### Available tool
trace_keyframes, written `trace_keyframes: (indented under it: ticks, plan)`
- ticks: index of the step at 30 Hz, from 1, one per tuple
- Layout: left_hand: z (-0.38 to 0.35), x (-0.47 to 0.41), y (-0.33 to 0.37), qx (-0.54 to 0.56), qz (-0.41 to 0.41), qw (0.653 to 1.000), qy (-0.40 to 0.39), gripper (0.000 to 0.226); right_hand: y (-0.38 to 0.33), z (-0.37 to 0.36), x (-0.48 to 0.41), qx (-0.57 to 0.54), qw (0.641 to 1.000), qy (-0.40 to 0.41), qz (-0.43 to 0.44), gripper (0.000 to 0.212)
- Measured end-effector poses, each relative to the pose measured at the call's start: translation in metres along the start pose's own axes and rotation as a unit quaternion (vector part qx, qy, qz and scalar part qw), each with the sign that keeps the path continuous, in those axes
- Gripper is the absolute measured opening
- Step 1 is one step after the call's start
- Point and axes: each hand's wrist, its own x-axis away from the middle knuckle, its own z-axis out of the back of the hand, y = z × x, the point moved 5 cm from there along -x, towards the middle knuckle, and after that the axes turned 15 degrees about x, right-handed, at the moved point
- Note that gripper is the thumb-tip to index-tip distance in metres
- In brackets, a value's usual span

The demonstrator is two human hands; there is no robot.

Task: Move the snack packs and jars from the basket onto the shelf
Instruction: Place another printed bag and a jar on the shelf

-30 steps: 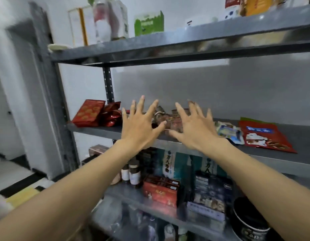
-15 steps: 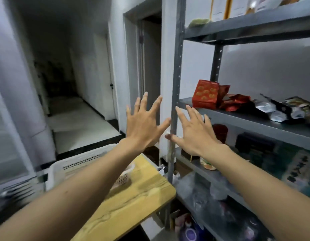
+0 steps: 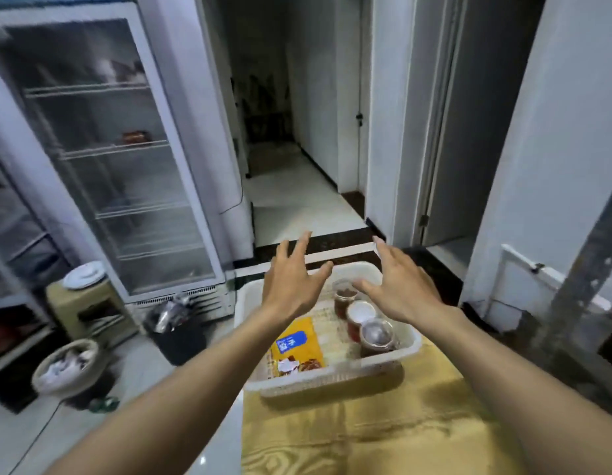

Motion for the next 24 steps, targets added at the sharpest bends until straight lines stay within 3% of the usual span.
trace_keyframes:
  ticks: [7,10,14,19,24]
  plan:
    - [-0.037,-0.042,-0.145,0.019,0.177,0.982,-0.061,0.072,-0.005,-0.121,-0.074,-0.09,0.99,-0.102,-0.044,0.08]
    - [-0.062,-0.053,-0.203,0.063,0.279,0.955,-0.084,0.075,0.0,-0.165,-0.1,-0.141,0.978,-0.122,-0.093,0.074]
    - [-0.099,-0.056,-0.273,0.074,0.386,0.91,-0.132,0.087,0.005,-0.217,-0.134,-0.167,0.962,-0.142,-0.16,0.082]
    - [-0.131,-0.065,-0.333,0.019,0.407,0.896,-0.177,0.1,0.015,-0.268,-0.182,-0.143,0.955,-0.158,-0.205,0.099]
    - [-0.146,-0.062,-0.358,-0.016,0.405,0.902,-0.149,0.122,0.018,-0.304,-0.204,-0.062,0.96,-0.165,-0.215,0.102]
